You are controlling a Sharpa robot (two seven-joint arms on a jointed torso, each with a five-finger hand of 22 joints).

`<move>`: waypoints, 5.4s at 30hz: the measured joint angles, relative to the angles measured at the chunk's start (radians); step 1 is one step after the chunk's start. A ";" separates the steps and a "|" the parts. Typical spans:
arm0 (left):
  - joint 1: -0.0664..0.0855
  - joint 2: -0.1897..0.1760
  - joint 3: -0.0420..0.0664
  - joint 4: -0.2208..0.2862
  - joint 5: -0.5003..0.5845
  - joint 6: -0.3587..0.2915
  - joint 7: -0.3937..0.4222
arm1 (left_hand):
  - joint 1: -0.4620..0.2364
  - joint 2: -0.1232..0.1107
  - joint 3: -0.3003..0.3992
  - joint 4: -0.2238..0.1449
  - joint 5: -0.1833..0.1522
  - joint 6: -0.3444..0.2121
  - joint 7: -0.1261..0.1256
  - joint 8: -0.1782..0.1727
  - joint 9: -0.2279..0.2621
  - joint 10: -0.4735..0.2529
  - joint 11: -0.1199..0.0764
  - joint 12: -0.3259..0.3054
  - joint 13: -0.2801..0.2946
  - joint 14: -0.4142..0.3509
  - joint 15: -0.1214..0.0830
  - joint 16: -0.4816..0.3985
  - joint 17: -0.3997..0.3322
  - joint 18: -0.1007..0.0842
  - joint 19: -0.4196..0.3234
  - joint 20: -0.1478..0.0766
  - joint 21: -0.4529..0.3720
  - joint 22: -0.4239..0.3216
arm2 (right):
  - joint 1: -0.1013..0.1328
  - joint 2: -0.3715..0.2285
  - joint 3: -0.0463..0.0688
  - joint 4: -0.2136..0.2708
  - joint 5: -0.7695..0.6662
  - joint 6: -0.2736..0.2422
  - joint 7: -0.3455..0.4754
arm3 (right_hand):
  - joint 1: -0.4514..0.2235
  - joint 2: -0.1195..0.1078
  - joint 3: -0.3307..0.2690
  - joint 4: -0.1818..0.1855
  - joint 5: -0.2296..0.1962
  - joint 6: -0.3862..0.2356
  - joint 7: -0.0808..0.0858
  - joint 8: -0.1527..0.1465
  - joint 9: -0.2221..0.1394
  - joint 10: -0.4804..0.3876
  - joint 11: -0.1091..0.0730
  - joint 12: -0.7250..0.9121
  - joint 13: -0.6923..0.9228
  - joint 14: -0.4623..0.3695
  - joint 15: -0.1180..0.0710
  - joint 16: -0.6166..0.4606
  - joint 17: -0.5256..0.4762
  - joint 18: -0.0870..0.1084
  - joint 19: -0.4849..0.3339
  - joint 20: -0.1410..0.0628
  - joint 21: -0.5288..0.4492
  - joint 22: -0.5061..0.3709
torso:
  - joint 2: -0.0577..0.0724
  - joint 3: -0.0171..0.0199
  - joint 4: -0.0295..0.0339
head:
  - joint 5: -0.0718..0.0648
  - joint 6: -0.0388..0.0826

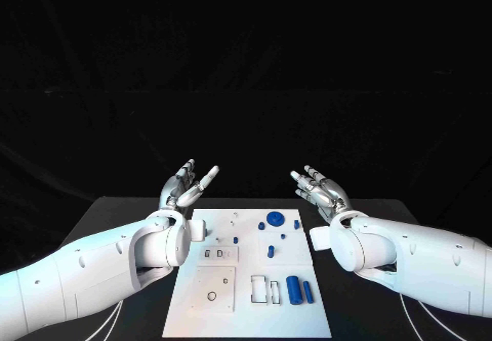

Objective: Assemble the parts on the task board

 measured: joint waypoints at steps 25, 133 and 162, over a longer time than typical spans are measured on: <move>0.025 -0.088 0.017 0.085 0.011 0.068 0.029 | 0.155 0.147 0.153 -0.015 -0.020 0.567 0.052 0.178 0.112 0.745 0.111 0.131 0.050 0.691 0.003 0.255 0.143 0.078 0.551 0.017 0.240 0.106 | 0.089 -0.027 -0.029 -0.073 -0.392 0.129 -0.033 | 0.224 -0.063 0.184 -0.258 0.025 0.540 0.045 0.186 0.142 0.699 -0.050 0.089 0.041 0.622 -0.072 0.196 0.096 0.087 0.414 0.002 0.198 0.096 | 0.065 -0.0065 0.0174 | -0.024 0.003; 0.054 -0.225 0.023 0.277 -0.030 0.237 -0.086 | 0.190 0.098 0.244 -0.062 -0.020 0.714 0.086 0.226 0.133 0.909 0.066 0.100 0.051 0.877 -0.052 0.305 0.197 0.109 0.690 -0.004 0.298 0.105 | 0.163 0.091 -0.012 -0.153 -1.681 0.313 -0.512 | 0.267 -0.181 0.310 -0.194 -0.035 0.944 0.028 0.281 0.238 1.026 -0.194 0.140 0.095 1.312 -0.260 1.315 1.074 0.030 1.189 -0.172 1.337 1.222 | 0.226 -0.0290 0.0986 | -0.097 0.021; 0.054 -0.220 0.023 0.282 -0.026 0.237 -0.084 | 0.190 0.098 0.244 -0.063 -0.020 0.714 0.086 0.226 0.133 0.909 0.066 0.100 0.051 0.877 -0.052 0.305 0.199 0.108 0.690 -0.004 0.298 0.104 | 0.163 0.182 -0.008 -0.208 -1.688 0.028 -0.579 | 0.269 -0.178 0.331 -0.201 -0.017 0.954 0.025 0.297 0.256 1.038 -0.192 0.143 0.097 1.315 -0.263 1.324 1.075 0.015 1.216 -0.173 1.371 1.269 | 0.231 -0.0314 0.1084 | -0.097 0.033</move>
